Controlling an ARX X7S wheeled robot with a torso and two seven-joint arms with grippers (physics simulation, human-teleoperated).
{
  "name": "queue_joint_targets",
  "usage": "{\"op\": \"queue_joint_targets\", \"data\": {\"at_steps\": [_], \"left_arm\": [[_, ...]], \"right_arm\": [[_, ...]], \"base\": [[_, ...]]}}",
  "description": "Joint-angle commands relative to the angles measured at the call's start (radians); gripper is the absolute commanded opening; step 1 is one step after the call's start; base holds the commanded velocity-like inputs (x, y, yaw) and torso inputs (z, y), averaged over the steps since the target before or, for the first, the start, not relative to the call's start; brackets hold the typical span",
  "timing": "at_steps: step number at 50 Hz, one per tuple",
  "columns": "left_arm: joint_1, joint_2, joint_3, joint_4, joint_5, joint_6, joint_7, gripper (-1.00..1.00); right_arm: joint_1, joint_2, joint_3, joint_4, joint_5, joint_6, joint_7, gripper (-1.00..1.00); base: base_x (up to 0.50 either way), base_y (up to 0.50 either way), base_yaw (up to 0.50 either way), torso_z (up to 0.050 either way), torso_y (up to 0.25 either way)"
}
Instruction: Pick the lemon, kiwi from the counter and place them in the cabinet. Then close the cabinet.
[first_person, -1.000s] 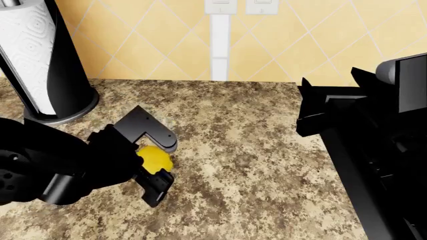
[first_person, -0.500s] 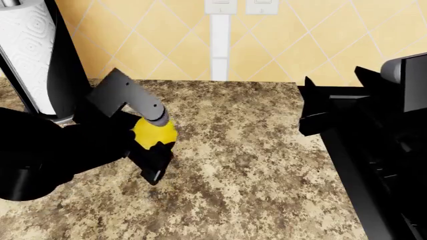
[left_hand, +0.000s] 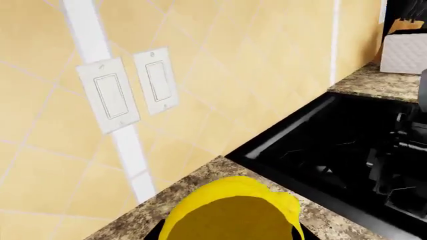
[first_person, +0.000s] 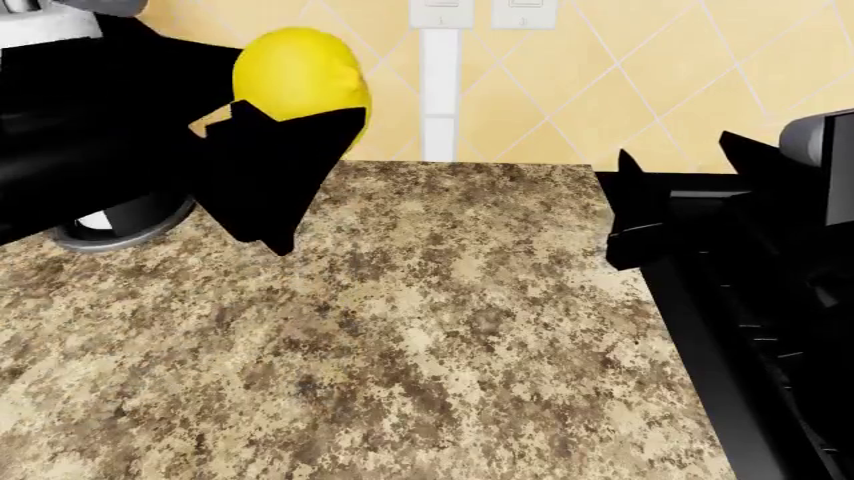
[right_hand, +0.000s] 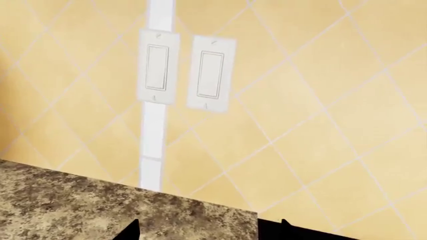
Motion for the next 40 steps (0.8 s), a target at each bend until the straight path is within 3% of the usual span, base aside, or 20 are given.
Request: {"op": "queue_joint_targets", "data": {"at_steps": [1,20,30,40], "left_arm": [[-0.072,0.009,-0.057,-0.031,-0.099,0.055,0.015,-1.0],[-0.139,0.052,-0.062,-0.105,-0.192,0.12,-0.028,-1.0],[-0.235,0.118,-0.022,-0.17,-0.217,0.118,-0.052,-1.0],[-0.414,0.205,0.039,-0.303,-0.127,0.065,-0.032,-1.0]], "right_arm": [[-0.003,0.0,0.004,0.001,0.005,-0.008,0.0,1.0],[0.023,0.0,-0.009,0.004,0.021,0.001,0.014,1.0],[0.023,0.0,-0.014,0.005,0.017,-0.002,0.011,1.0],[0.019,0.003,-0.014,0.006,0.013,-0.01,0.007,1.0]], "base": [[0.0,0.0,0.0,0.0,0.0],[0.0,0.0,0.0,0.0,0.0],[0.0,0.0,0.0,0.0,0.0],[0.0,0.0,0.0,0.0,0.0]]}}
